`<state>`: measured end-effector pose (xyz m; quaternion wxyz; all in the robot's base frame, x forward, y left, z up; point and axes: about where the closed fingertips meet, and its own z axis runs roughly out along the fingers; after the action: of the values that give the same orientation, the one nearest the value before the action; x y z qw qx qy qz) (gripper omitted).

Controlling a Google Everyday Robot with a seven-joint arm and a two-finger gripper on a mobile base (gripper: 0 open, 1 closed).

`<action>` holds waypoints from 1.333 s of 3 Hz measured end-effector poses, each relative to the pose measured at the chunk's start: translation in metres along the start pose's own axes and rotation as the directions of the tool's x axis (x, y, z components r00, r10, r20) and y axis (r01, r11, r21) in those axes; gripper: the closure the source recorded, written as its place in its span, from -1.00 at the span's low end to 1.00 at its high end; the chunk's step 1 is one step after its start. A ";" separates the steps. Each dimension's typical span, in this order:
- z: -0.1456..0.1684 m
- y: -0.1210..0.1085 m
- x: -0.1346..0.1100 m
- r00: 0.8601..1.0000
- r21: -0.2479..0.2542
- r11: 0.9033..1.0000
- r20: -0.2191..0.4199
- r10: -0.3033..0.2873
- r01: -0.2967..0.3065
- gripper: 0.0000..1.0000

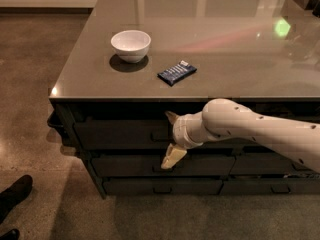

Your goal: Open top drawer

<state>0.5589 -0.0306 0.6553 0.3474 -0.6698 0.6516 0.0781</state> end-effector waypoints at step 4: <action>0.025 -0.006 0.010 0.997 -0.095 0.992 -0.028 0.079 -0.081 -1.00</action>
Offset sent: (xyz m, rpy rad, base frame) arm 0.0182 0.0017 -0.0382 -0.0162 0.1831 -0.0143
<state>0.5747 -0.0252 0.6327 0.3035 -0.6600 0.6776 0.1150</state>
